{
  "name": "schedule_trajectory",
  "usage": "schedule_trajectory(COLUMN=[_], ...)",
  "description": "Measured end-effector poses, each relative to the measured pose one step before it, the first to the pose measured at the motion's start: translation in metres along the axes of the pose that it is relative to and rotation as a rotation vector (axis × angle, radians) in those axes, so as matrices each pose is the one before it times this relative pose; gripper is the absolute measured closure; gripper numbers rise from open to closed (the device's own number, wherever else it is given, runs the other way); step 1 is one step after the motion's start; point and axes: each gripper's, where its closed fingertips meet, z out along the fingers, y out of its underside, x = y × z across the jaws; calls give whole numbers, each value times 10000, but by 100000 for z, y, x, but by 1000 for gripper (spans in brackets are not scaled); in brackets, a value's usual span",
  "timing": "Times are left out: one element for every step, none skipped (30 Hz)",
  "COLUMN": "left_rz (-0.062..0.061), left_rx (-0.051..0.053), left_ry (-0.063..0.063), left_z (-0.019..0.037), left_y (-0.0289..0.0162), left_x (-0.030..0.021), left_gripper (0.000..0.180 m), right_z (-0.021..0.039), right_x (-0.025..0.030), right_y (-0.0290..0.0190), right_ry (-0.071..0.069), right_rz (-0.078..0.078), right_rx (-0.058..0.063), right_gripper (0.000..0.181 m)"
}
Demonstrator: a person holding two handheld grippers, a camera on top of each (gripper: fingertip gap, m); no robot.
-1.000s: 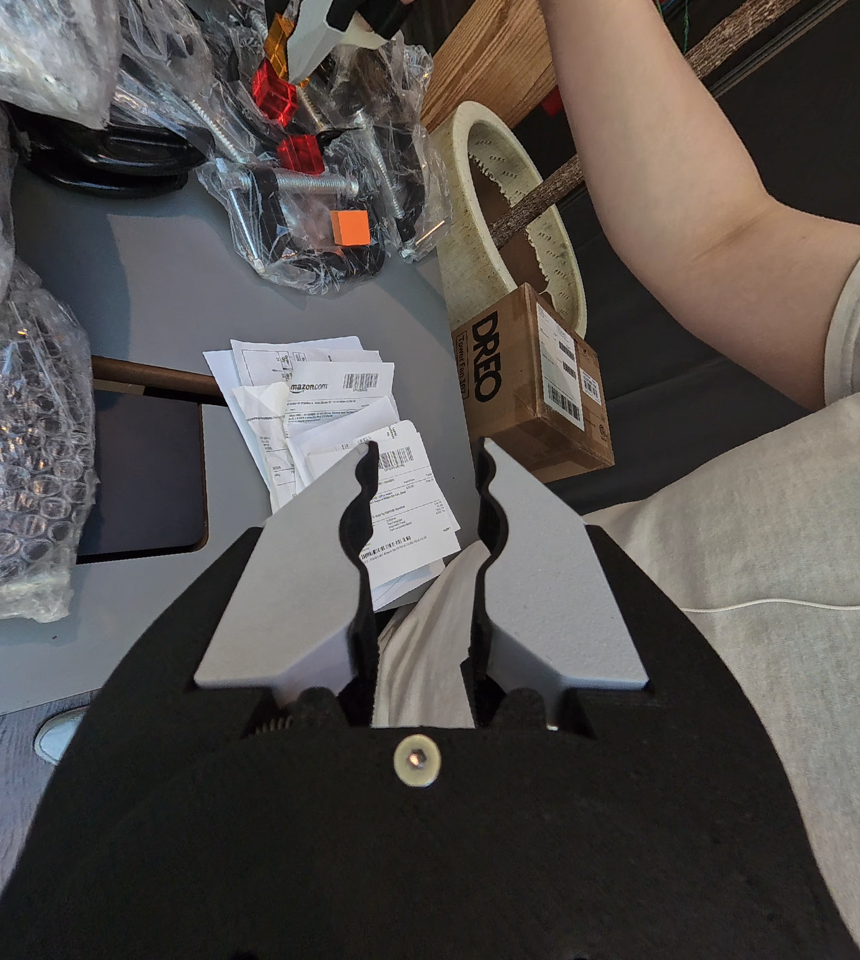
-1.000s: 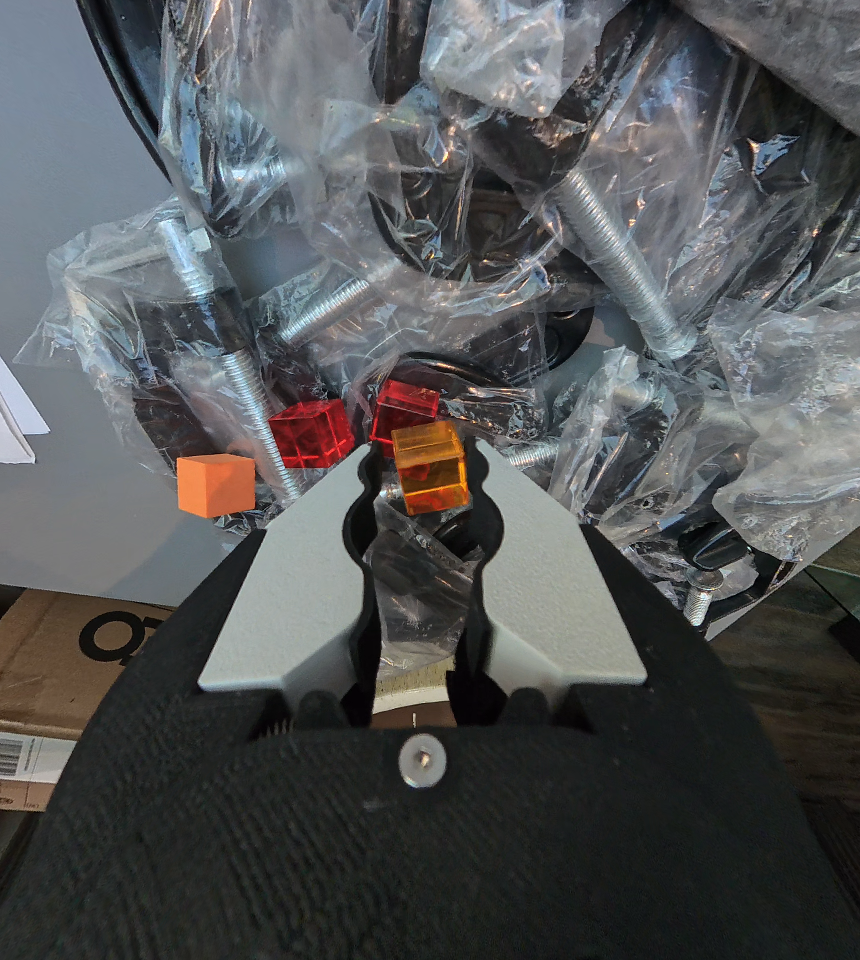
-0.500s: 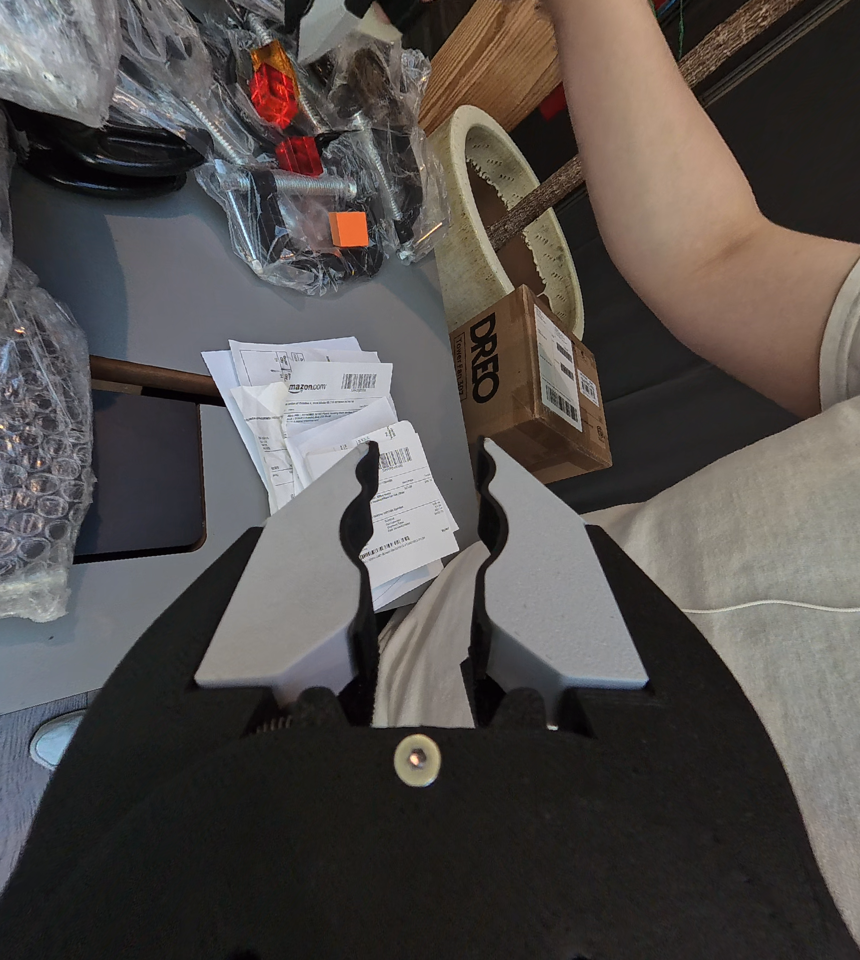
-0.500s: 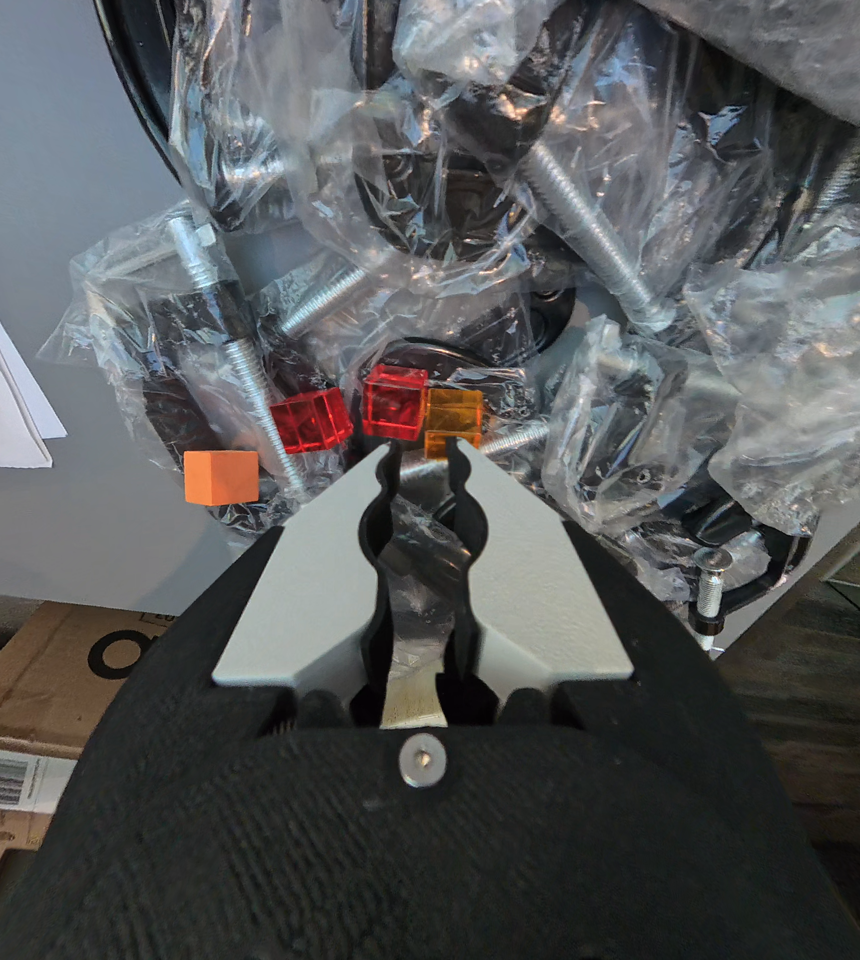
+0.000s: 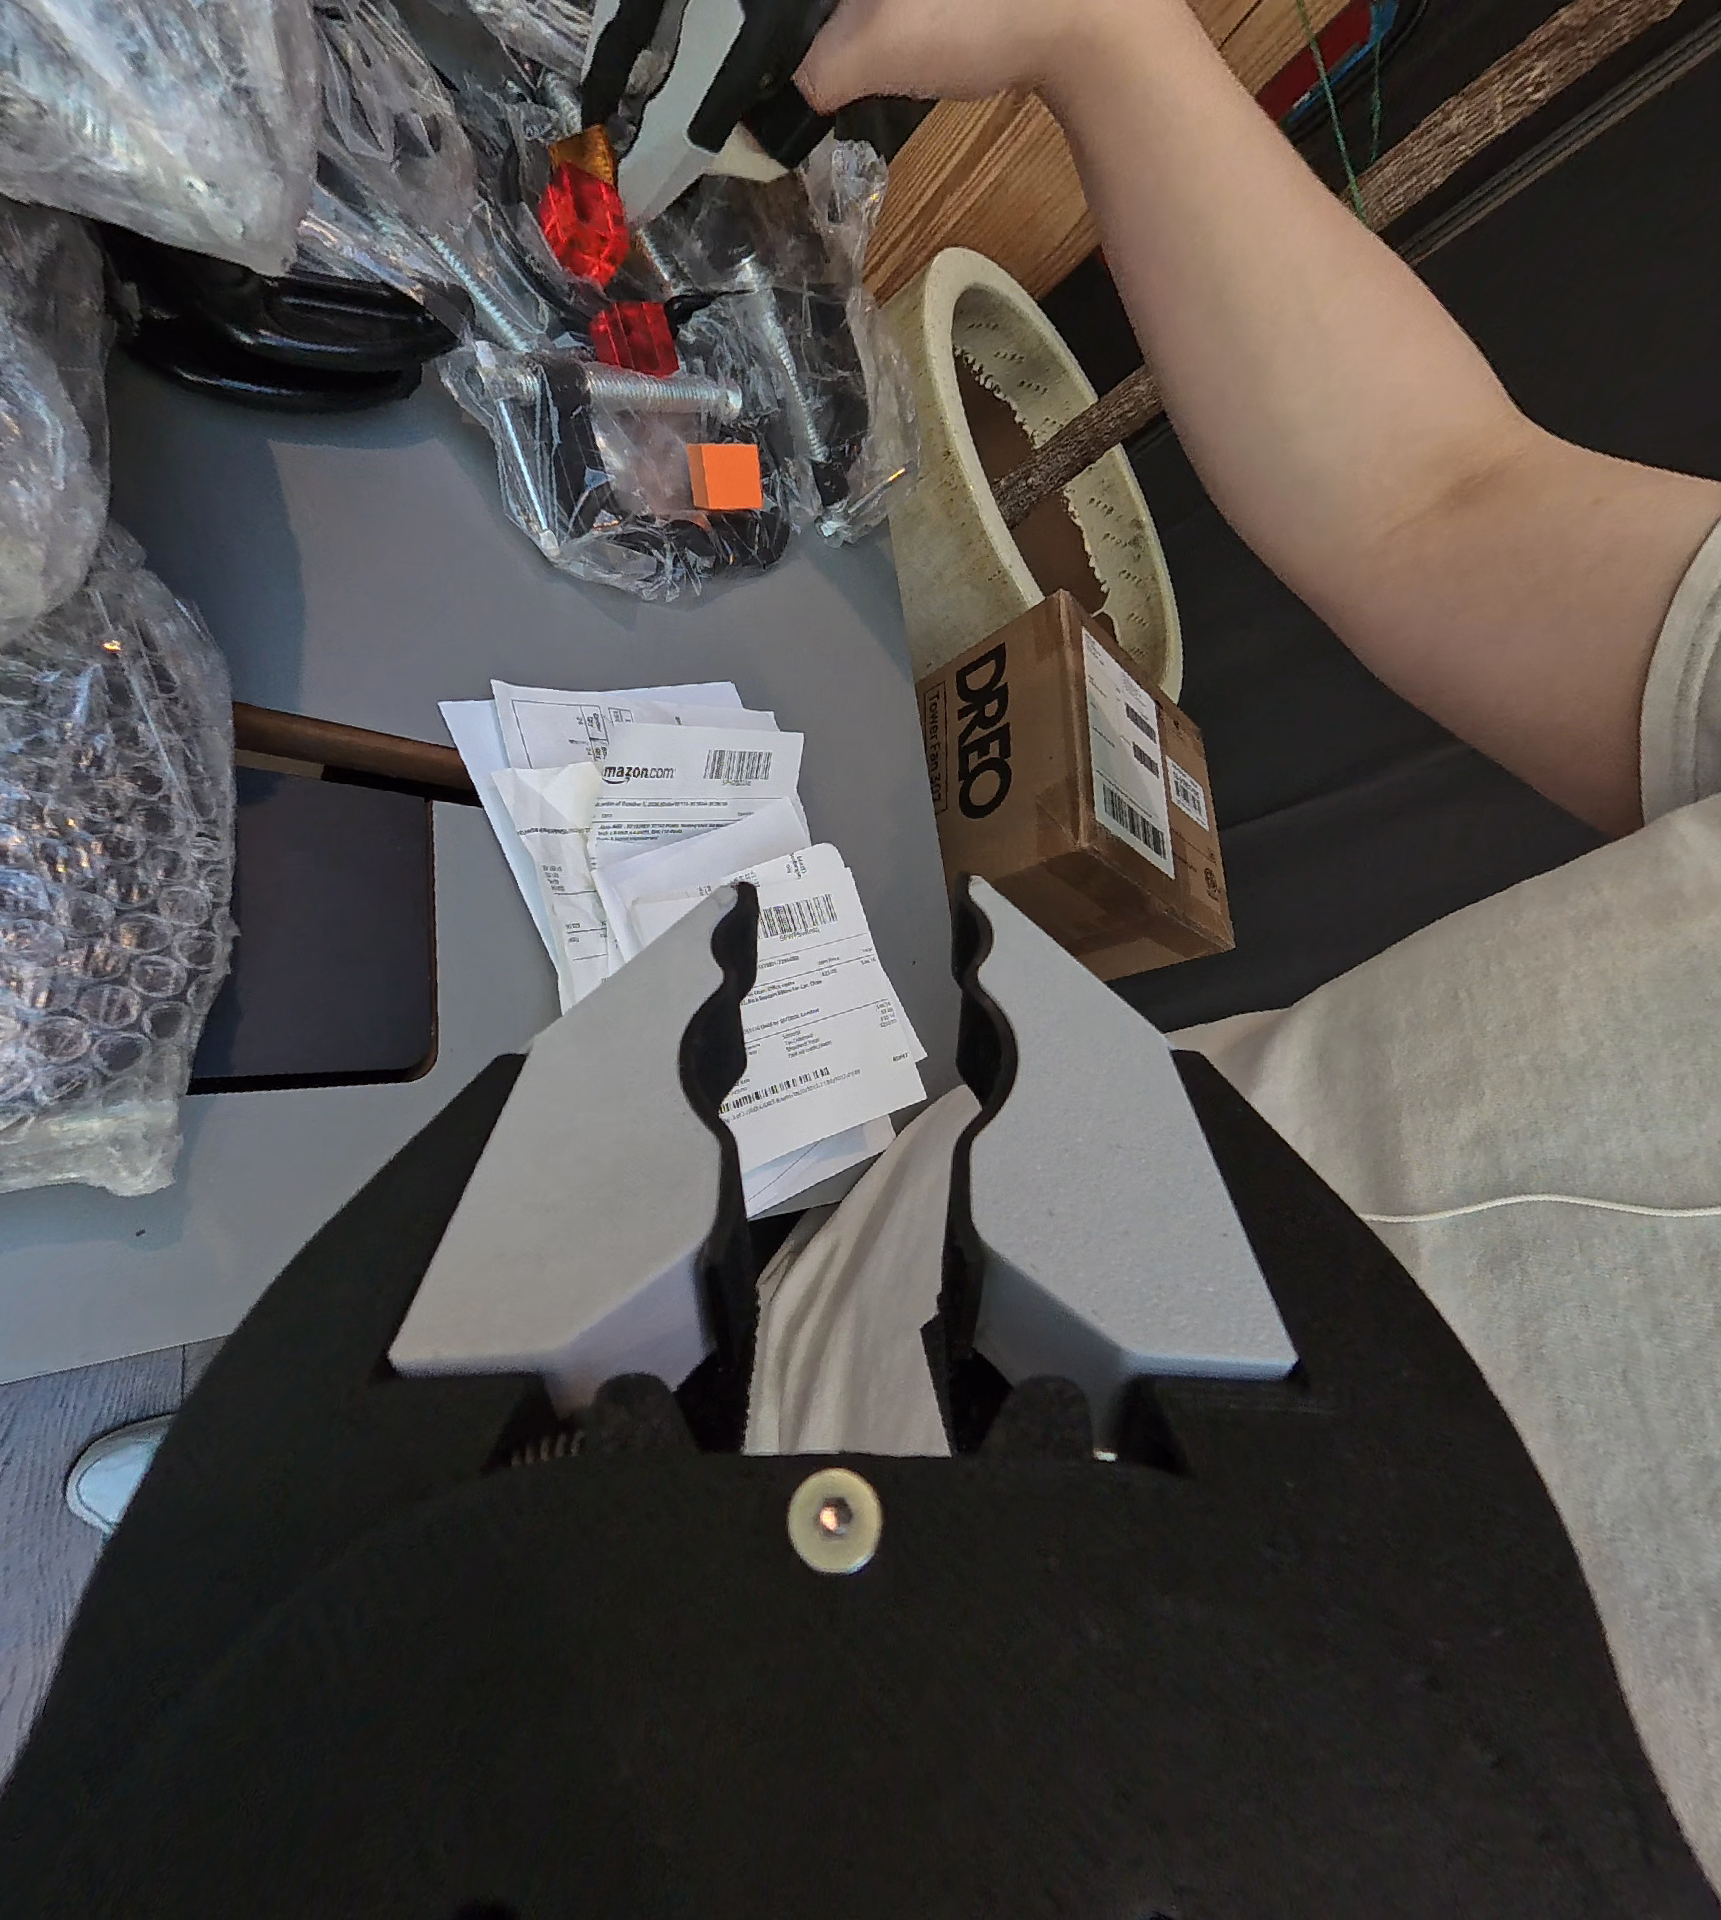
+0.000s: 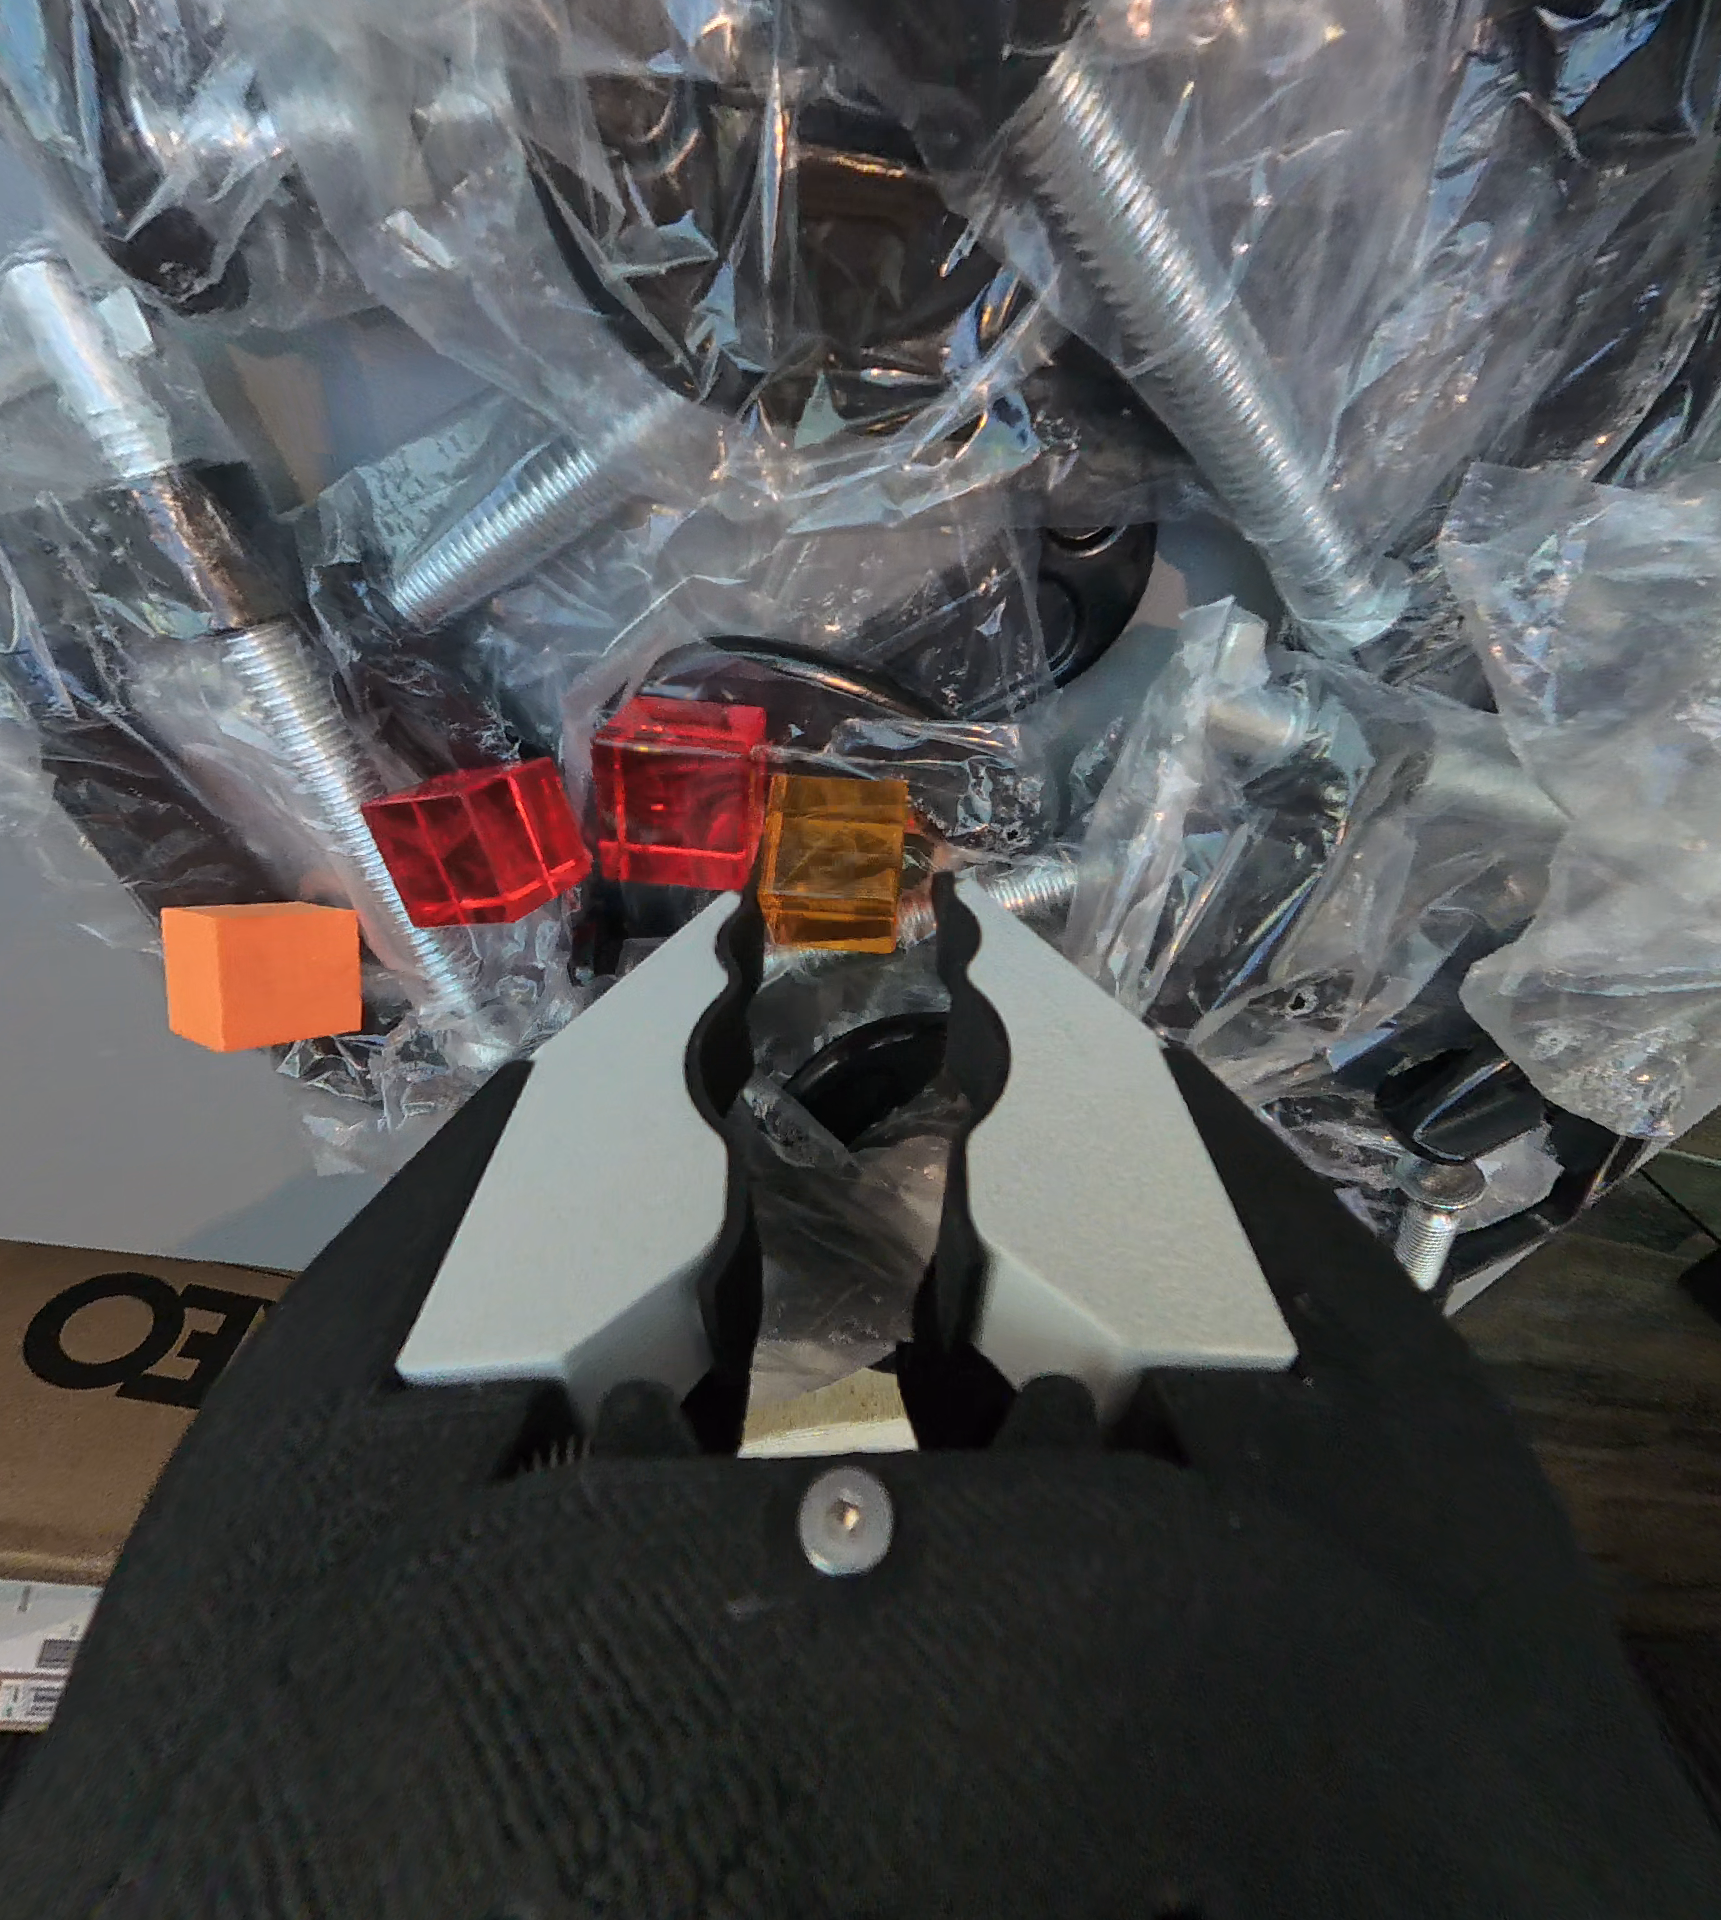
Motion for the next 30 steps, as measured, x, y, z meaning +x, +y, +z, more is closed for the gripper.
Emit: schedule_trajectory(left_rz=[-15,-1,16,16,3,-3,4,16,21,20,14,7,1,4,6,0,-5,-9,-16,-25,-27,-28,-22,2,27,37,42,39,25,12], left_rx=[1,2,-3,-15,-23,-15,-10,-16,-17,-12,-3,10,30,56,60,41,22,-2,-27,-40,-22,-6,-3,3,3,-11,-17,-13,-11,-6], left_ry=[5,2,-4,-5,11,25,19,6,-3,-2,-2,-3,-1,-1,2,3,-2,-12,-9,-9,-8,14,25,13,1,2,-1,-6,-4,5], left_z=[-15,11,30,51,65,66,51,33,12,6,-16,-29,-71,-96,-103,-95,-90,-56,-37,-23,-2,10,7,21,25,21,29,24,19,5], left_y=[23,22,8,30,37,34,18,36,43,11,-12,-36,-82,-101,-91,-33,31,90,131,151,85,35,-12,-60,-77,-79,-78,-71,-66,-59], left_x=[-3,16,22,16,58,84,95,82,56,46,8,-7,-9,5,14,32,29,0,-37,-57,-69,-31,13,26,38,62,57,42,29,21], left_gripper=[144,144,144,144,144,144,144,144,144,144,144,145,145,145,145,145,145,145,145,145,145,145,145,145,145,145,145,145,145,145], right_z=[187,1,-85,-234,-493,-726,-892,-930,-843,-637,-373,-60,195,331,359,352,313,288,259,154,153,144,20,-21,-8,14,23,47,33,1], right_x=[-27,-143,81,191,176,133,-29,-207,-433,-572,-521,-488,-341,-65,109,158,144,-229,-77,124,21,124,103,-18,-16,-51,33,26,19,-27], right_y=[65,-130,0,186,158,93,-86,-148,-198,-500,-881,-843,-432,-161,-8,210,324,189,174,245,396,467,94,27,-9,-37,5,57,81,34], right_ry=[-55,-138,15,83,83,84,38,-45,-172,-228,-142,-130,-107,-6,104,153,138,-67,34,116,29,106,104,27,10,-21,34,26,22,8], right_rz=[105,66,69,57,106,113,86,93,120,58,-78,-140,-35,58,-25,-62,-25,-111,-42,56,55,23,-14,8,36,50,62,47,20,-6], right_rx=[-60,109,66,-45,-20,-4,75,74,47,179,449,501,368,307,342,299,225,295,301,159,-29,-138,58,59,49,50,7,-45,-62,-24], right_gripper=[150,156,156,156,156,156,156,156,156,156,156,156,156,156,156,156,156,156,156,156,156,156,156,156,156,155,151,147,144,144])
